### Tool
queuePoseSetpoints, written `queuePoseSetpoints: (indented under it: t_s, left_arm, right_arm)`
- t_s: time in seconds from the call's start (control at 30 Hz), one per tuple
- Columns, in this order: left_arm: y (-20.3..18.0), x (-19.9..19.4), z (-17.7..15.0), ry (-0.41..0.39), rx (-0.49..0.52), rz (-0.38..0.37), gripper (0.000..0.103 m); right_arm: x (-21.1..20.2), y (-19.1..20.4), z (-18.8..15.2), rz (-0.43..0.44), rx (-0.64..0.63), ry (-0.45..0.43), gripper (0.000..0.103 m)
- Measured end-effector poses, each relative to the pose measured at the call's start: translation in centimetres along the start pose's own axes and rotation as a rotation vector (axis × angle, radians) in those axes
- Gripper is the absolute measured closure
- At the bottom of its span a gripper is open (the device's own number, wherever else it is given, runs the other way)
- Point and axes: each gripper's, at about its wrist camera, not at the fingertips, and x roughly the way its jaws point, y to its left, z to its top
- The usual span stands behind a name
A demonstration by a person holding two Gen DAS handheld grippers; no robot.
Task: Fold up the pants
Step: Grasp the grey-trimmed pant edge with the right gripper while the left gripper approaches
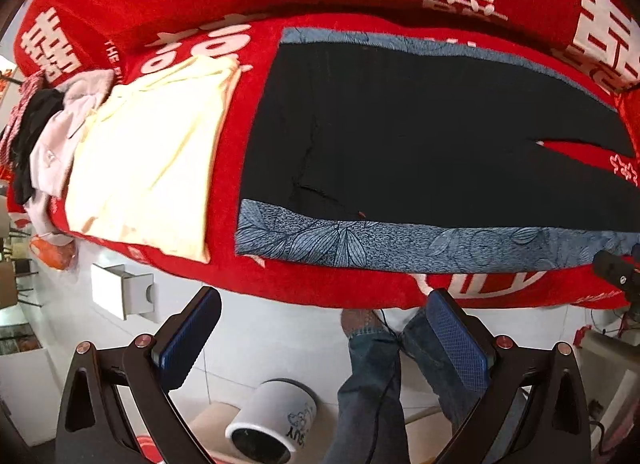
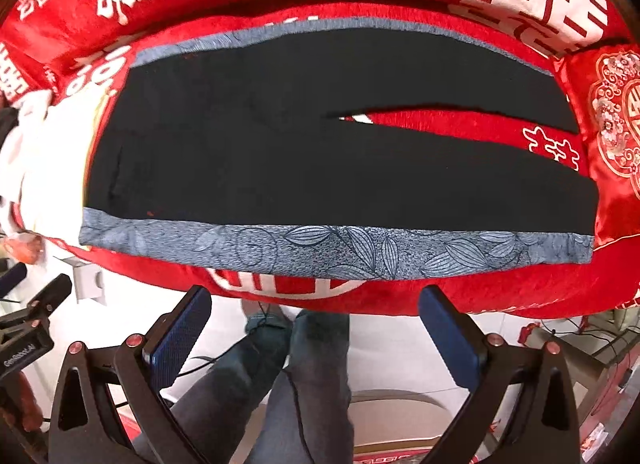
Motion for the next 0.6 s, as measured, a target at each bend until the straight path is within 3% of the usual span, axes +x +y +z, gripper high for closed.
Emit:
queuePoseSetpoints:
  t_s: [0.6]
  left_arm:
    - [0.3,8.9,1.4,-0.034,0.019,-0.051,0.000]
  right_arm:
    - [8.1,0.5,0.6,-0.018,0.031,-0.017,0.000]
